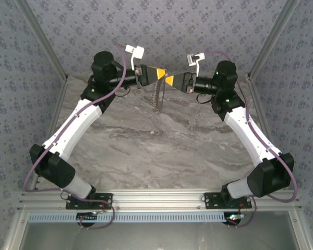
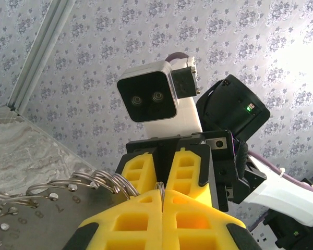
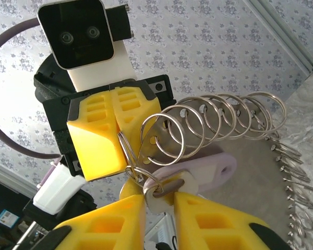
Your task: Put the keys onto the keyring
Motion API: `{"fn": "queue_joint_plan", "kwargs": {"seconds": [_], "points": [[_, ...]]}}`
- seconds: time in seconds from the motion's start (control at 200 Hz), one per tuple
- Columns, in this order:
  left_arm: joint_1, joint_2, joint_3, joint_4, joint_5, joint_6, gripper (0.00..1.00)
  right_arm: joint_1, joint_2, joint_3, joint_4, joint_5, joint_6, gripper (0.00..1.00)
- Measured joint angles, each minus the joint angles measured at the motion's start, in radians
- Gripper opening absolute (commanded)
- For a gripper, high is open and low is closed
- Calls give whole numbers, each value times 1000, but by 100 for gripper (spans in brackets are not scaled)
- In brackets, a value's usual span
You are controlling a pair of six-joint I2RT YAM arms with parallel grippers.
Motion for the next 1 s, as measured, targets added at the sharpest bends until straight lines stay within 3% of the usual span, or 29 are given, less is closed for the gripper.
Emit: {"fn": "queue_joint_plan", "kwargs": {"seconds": [0.13, 0.34, 0.425, 0.59, 0.674, 1.004], "points": [[0, 0, 0, 14, 0, -10, 0, 0, 0, 0, 0, 7, -3, 44], [-1, 0, 0, 31, 0, -21, 0, 0, 0, 0, -4, 28, -8, 46], [-1, 0, 0, 35, 1, -24, 0, 3, 0, 0, -4, 35, -8, 42], [-5, 0, 0, 34, -1, -24, 0, 5, 0, 0, -7, 41, -13, 11], [-4, 0, 0, 32, -11, -25, 0, 5, 0, 0, -2, 42, -25, 0], [-4, 0, 0, 36, -11, -28, 0, 35, 0, 0, -7, 45, -23, 0]]}}
